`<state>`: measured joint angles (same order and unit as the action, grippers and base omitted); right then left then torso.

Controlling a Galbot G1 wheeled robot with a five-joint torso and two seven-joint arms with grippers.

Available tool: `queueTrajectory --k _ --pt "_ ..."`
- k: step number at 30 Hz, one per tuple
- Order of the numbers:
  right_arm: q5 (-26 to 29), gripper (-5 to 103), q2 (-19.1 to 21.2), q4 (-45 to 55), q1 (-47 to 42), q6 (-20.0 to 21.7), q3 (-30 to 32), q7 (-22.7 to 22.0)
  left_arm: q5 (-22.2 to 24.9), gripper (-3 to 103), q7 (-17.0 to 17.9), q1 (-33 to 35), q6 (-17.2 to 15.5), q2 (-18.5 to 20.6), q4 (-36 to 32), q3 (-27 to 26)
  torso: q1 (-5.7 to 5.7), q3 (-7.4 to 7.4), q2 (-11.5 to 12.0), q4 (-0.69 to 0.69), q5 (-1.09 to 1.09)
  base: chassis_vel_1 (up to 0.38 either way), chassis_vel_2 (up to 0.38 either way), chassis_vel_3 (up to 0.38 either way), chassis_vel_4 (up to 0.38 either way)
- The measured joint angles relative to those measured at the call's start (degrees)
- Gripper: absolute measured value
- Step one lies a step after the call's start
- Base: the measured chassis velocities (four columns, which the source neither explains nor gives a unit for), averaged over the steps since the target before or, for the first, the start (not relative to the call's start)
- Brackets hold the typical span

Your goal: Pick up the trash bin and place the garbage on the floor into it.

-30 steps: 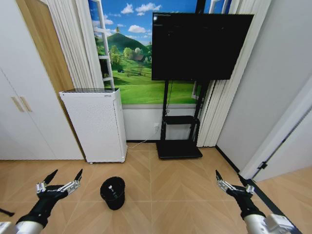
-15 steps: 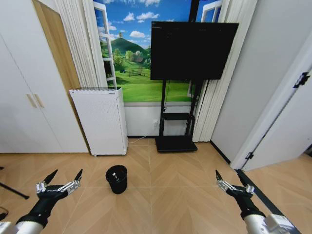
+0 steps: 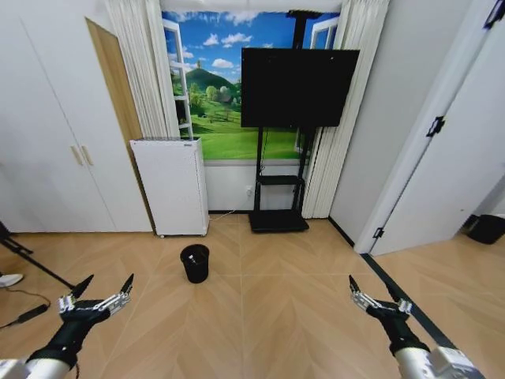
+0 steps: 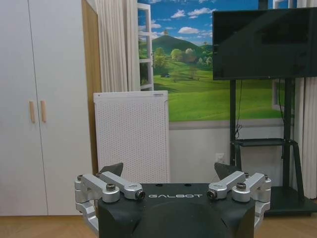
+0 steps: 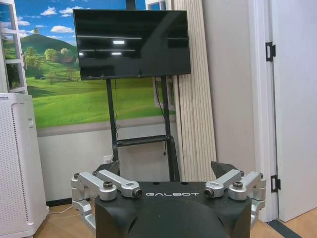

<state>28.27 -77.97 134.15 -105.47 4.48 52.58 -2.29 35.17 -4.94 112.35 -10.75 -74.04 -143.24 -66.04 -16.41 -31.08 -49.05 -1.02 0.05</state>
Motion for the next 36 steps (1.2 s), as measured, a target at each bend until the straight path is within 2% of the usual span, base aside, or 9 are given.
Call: queueTrajectory --k 1,2,3,4,5,8,11,12,36 --pt "0.00 100 0.00 0.01 0.02 0.00 0.00 0.00 0.00 100 0.03 0.00 0.00 0.00 0.01 0.00 -0.01 0.00 0.00 0.06 -0.12 0.028 0.065 -0.123 0.082" --pt "0.00 100 0.00 0.01 0.02 0.00 0.00 0.00 0.00 100 0.03 0.00 0.00 0.00 0.01 0.00 -0.01 0.00 0.00 0.06 -0.12 0.028 0.065 -0.123 0.082" --pt "0.00 100 0.00 0.00 0.00 0.00 0.00 0.00 0.00 100 0.03 -0.01 0.00 0.00 0.01 0.01 -0.02 -0.02 0.02 -0.04 -0.09 -0.035 -0.066 -0.053 0.082" --pt "0.00 100 0.00 0.00 0.00 0.00 0.00 0.00 0.00 100 0.03 -0.01 0.00 0.00 0.01 0.01 -0.02 -0.02 0.02 -0.04 -0.09 -0.035 -0.066 -0.053 0.082" --pt "0.00 100 0.00 -0.01 0.02 0.00 0.00 0.00 0.00 100 0.02 -0.01 0.00 0.00 0.00 0.01 -0.03 -0.02 0.03 -0.01 0.03 -0.035 -0.066 0.003 -0.004" --pt "0.00 100 0.00 -0.01 0.04 0.00 0.00 0.00 0.00 100 0.02 -0.02 0.00 0.00 0.00 0.02 -0.10 -0.05 0.07 0.01 -0.09 -0.091 0.001 0.096 -0.052" --pt "0.00 100 0.00 -0.02 0.06 0.00 0.00 0.00 0.00 100 0.02 -0.02 0.00 0.00 0.00 0.02 -0.11 -0.06 0.07 0.04 -0.02 -0.085 0.071 0.087 -0.048" --pt "0.00 100 0.00 -0.01 0.05 0.00 0.00 0.00 0.00 100 0.02 -0.02 0.00 0.00 0.00 0.02 -0.11 -0.05 0.07 0.01 -0.07 -0.031 0.054 0.012 -0.022" --pt "0.00 100 0.00 -0.01 0.03 0.00 0.00 0.00 0.00 100 0.03 -0.01 0.00 0.00 0.00 0.01 -0.05 -0.03 0.05 0.01 -0.05 -0.001 0.002 0.000 -0.001"
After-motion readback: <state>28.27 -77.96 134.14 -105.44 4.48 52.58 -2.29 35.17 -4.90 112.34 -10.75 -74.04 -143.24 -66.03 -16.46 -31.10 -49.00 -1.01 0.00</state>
